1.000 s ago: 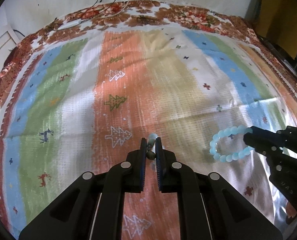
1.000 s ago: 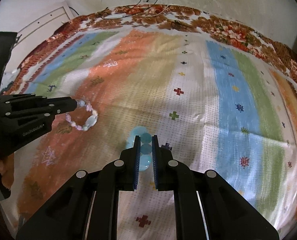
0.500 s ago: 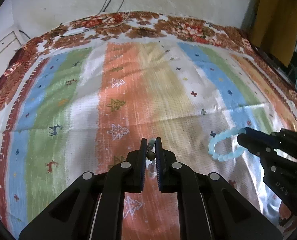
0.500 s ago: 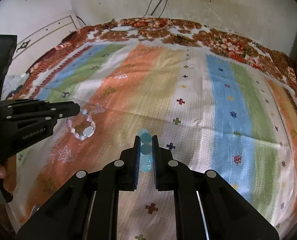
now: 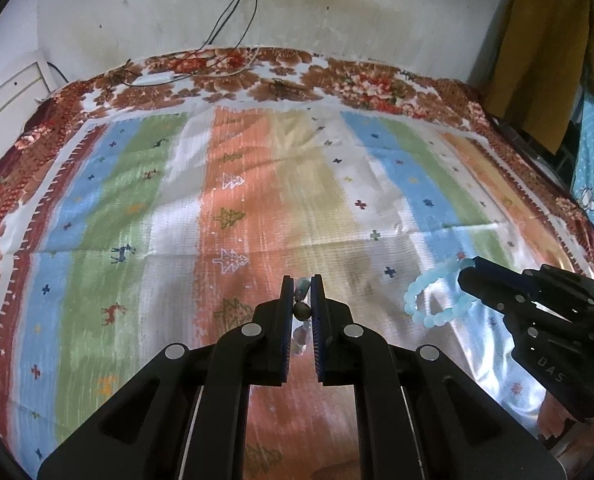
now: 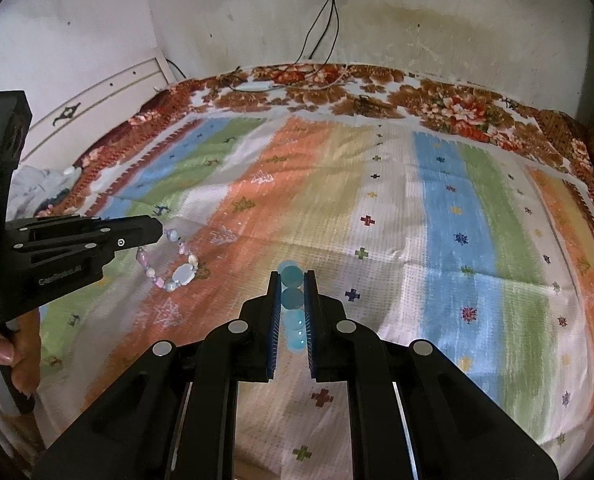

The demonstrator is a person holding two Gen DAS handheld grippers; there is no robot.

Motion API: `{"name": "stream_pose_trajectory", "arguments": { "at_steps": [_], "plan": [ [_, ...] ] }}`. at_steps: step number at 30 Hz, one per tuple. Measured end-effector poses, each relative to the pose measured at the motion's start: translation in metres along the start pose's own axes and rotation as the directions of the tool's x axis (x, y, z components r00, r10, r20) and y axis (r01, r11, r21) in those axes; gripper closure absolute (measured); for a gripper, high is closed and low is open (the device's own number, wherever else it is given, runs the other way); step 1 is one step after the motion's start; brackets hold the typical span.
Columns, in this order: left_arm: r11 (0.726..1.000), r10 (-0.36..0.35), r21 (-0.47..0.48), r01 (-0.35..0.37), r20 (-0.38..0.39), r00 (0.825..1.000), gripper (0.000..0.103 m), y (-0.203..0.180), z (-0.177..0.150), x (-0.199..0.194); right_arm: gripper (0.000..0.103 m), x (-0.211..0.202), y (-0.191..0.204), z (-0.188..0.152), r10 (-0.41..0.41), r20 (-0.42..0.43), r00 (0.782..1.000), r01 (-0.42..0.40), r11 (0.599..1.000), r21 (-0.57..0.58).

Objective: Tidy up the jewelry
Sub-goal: 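Carry pearl bracelet in left tool to tin while right tool carries light-blue bracelet there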

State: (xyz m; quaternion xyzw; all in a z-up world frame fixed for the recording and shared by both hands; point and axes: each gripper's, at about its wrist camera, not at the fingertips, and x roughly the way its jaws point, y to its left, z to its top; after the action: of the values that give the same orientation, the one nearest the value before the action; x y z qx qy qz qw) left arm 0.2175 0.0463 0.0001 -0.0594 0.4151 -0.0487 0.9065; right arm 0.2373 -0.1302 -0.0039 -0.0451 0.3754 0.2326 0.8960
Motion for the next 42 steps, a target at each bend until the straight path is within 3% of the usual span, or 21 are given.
{"name": "stream_pose_trajectory", "arguments": {
  "at_steps": [18,42],
  "plan": [
    [0.999,-0.05,0.014,0.049,0.063,0.997,0.095,-0.015,-0.034,-0.059,0.091,-0.046,0.014,-0.024,0.024,0.039,0.999,-0.023,1.0,-0.008],
    [0.996,-0.062,0.066,0.058,0.06,0.996,0.095,-0.035,-0.083,-0.091,0.091,-0.085,0.035,-0.064,0.076,0.038,0.996,-0.074,0.997,-0.036]
  ]
}}
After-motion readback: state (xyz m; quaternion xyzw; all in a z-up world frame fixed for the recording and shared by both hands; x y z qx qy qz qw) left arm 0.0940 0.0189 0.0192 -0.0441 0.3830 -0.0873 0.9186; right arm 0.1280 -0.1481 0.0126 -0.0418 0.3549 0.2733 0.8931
